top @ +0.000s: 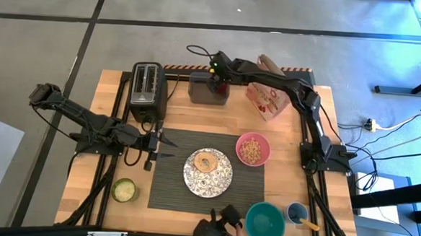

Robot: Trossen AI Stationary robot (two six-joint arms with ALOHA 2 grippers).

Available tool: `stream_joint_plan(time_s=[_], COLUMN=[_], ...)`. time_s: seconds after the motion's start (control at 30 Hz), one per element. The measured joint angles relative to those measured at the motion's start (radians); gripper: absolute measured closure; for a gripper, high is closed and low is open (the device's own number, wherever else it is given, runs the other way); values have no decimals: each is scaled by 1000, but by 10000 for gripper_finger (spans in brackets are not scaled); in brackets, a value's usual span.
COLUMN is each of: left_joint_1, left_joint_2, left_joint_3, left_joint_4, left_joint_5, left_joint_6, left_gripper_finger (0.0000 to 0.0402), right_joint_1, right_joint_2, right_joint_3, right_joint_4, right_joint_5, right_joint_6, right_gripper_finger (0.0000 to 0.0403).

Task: Arrange a breakfast setting
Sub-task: Put the apple on the placemat

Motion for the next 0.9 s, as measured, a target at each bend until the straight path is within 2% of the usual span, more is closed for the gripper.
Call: stream_joint_plan(time_s=[0.9], left_joint_1=[0], left_joint_2=[0], left_joint_3=[0], left_joint_4=[0], left_joint_5=[2], left_joint_6=[0], left_gripper_finger=[242], right_joint_1=[0], right_joint_2=[120], right_joint_3=[-1], right_joint_4=[-30], right_joint_5=[-44], right_joint_6=[16], right_gripper_finger=[67])
